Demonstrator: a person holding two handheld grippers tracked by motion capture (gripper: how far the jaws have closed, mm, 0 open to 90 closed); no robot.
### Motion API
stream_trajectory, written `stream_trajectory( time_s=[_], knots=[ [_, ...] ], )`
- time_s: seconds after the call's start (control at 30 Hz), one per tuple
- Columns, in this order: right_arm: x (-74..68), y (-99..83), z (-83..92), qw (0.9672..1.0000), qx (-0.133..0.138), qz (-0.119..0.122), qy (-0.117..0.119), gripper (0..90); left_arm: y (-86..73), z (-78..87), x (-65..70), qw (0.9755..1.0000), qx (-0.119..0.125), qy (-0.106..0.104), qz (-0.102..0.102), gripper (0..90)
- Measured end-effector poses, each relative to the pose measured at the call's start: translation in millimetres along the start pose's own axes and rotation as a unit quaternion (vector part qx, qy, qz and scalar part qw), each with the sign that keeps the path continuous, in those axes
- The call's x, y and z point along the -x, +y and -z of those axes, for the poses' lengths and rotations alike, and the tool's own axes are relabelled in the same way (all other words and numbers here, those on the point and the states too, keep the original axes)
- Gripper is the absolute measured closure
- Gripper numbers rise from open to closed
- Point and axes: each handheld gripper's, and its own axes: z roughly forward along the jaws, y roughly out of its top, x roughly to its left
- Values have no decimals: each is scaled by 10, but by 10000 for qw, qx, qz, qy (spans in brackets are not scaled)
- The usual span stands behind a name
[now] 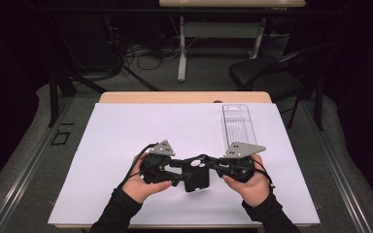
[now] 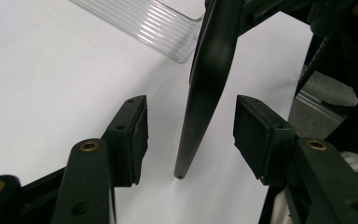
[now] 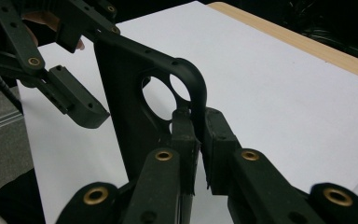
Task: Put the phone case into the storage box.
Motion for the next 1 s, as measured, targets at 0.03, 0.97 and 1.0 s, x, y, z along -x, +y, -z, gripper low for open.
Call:
stream_trajectory(
  time_s=[0.03,0.97,1.0],
  knots=[
    [9,-2,8,10000,15,-10,-35,848,0,3,-4,10000,1,11,-5,456],
    [172,-9,249,9977,365,-210,-534,849,-28,52,-123,9992,262,232,176,341],
    [183,-8,260,9975,398,-205,-549,849,-29,57,-128,9992,266,220,186,337]
  ],
)
